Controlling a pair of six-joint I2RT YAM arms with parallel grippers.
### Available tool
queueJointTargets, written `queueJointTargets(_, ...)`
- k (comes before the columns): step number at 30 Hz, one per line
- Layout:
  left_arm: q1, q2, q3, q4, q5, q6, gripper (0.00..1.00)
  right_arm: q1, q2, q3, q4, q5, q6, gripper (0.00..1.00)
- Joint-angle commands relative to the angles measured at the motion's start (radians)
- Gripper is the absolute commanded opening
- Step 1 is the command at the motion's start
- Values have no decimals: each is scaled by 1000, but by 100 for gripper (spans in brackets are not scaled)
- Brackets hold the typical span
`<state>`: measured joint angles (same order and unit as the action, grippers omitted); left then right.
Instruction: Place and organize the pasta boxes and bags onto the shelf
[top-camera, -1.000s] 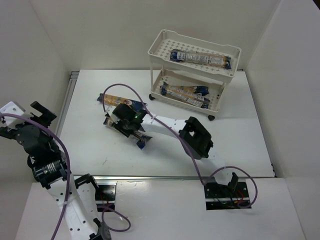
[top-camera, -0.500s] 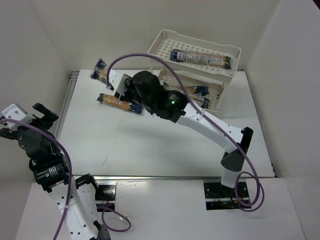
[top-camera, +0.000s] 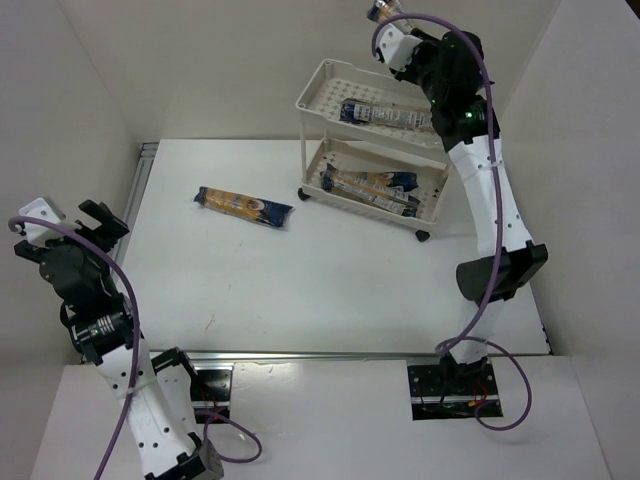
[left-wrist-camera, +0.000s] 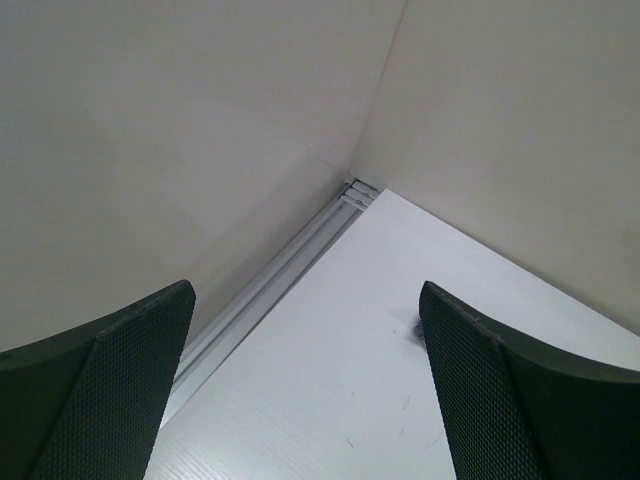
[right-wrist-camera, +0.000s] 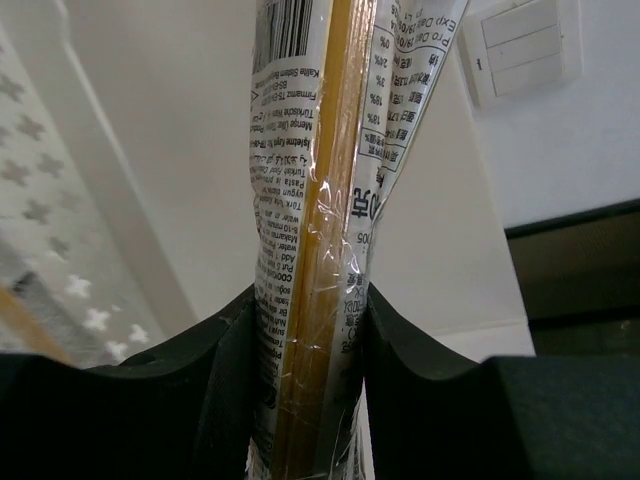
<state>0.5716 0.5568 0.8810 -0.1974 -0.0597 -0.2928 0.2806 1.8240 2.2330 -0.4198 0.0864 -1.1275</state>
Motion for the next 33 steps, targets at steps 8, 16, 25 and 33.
queueJointTargets(8,25,-8,3,63,32,-2,100,-34,31,111,72,-361,-166,0)
queueJointTargets(16,25,-8,3,62,32,-2,100,-34,-32,-84,99,-335,-166,0)
queueJointTargets(25,25,-8,-7,62,32,-2,100,-34,-26,-113,188,-304,-152,79)
queueJointTargets(33,4,121,-21,105,283,142,100,-11,-184,-268,301,-344,-117,99)
